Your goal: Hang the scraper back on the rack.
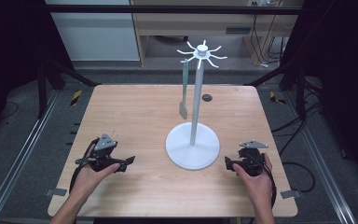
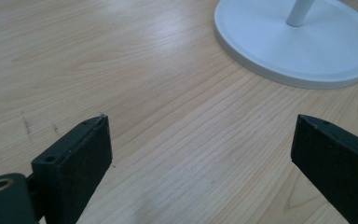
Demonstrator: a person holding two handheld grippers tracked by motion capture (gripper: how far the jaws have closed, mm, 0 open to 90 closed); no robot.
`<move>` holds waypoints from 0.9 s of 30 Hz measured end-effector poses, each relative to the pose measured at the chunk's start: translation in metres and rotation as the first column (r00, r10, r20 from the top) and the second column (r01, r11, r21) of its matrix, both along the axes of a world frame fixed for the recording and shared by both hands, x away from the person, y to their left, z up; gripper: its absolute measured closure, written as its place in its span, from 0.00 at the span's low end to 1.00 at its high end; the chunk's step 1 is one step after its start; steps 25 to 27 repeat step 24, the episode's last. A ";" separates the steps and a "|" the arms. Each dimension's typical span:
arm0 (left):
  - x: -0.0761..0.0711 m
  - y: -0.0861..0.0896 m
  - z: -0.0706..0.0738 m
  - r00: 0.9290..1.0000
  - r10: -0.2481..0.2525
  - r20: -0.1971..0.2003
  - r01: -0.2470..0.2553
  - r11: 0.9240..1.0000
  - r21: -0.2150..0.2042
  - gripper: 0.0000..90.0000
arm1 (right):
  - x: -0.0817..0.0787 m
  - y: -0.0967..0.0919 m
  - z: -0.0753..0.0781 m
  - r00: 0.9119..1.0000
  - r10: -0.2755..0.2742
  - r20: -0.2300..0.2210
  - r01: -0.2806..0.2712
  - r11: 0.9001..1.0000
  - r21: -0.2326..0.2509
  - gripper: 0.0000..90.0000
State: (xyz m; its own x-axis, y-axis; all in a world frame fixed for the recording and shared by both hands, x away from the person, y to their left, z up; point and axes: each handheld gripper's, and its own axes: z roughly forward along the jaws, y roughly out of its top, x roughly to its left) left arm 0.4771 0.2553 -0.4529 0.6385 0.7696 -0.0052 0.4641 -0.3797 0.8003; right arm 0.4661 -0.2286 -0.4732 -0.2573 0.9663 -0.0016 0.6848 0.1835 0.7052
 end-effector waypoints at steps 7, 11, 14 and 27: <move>-0.001 0.019 -0.011 0.998 0.059 0.016 -0.059 0.998 -0.019 0.06 | 0.000 0.000 0.000 1.000 0.000 -0.001 0.000 1.000 -0.001 0.11; -0.004 0.027 -0.015 0.995 0.089 0.036 -0.088 0.996 -0.023 0.06 | 0.000 0.000 -0.001 1.000 0.002 0.000 -0.002 1.000 -0.004 0.11; -0.005 0.033 -0.018 0.993 0.109 0.045 -0.108 0.994 -0.024 0.06 | 0.000 0.001 -0.001 1.000 0.003 -0.002 -0.003 1.000 -0.006 0.11; -0.017 0.036 -0.020 0.993 0.110 0.047 -0.110 0.994 0.008 0.06 | -0.001 0.000 -0.001 1.000 -0.003 -0.003 0.003 1.000 0.002 0.11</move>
